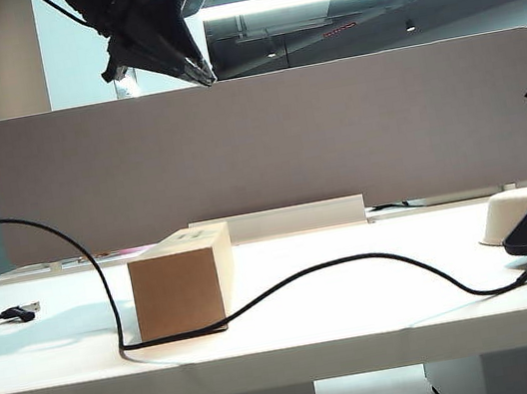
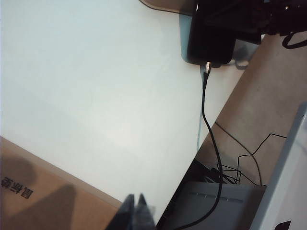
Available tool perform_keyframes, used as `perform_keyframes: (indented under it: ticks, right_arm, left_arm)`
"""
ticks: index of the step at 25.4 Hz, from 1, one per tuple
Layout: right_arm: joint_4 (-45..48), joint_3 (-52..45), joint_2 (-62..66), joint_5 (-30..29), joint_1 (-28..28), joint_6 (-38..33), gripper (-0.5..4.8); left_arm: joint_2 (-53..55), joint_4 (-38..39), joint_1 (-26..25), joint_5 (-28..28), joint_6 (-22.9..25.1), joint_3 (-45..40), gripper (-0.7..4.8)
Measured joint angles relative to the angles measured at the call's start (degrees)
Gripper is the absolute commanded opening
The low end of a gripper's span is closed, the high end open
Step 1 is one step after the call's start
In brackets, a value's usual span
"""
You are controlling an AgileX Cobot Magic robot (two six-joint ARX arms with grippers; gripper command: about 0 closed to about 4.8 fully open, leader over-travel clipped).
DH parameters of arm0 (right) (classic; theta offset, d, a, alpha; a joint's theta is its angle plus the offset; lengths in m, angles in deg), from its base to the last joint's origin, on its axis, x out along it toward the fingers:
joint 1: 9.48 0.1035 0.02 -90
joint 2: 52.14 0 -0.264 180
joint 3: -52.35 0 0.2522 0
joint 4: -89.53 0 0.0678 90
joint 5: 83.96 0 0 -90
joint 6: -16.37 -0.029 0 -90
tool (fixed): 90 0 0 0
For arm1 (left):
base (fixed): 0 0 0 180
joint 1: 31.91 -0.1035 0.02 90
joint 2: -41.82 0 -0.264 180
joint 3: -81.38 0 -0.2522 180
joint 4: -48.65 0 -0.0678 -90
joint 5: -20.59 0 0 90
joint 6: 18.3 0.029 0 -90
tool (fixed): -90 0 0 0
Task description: Pick up the charging cable and the phone, plug the charging cable into the charging port on the phone, and finally place them back on the table.
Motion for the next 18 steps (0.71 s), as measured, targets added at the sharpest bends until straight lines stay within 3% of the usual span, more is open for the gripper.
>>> perform_keyframes:
  ticks: [9, 13, 15, 18]
  right_arm:
    - [-9.9, -0.02, -8.39, 1.6, -0.07, 2.86, 3.38]
    - [-15.02, -0.02, -16.13, 4.63, -0.46, 7.65, 3.33]
    - [-17.38, -0.02, -21.07, 7.02, -0.42, 11.45, 2.93]
    - [-18.95, 0.0, -26.93, 9.27, -0.24, 15.28, 1.87]
  left_arm:
    - [-3.56, 0.96, -0.04, 0.26, 0.02, 0.02, -0.06]
    - [-7.08, 1.33, -0.02, 5.22, 0.02, -0.11, -0.06]
    - [-9.49, 1.05, -0.04, 7.1, 0.04, -1.18, -0.06]
    - [-12.07, 0.98, -0.07, 7.65, 0.11, -3.48, -0.06]
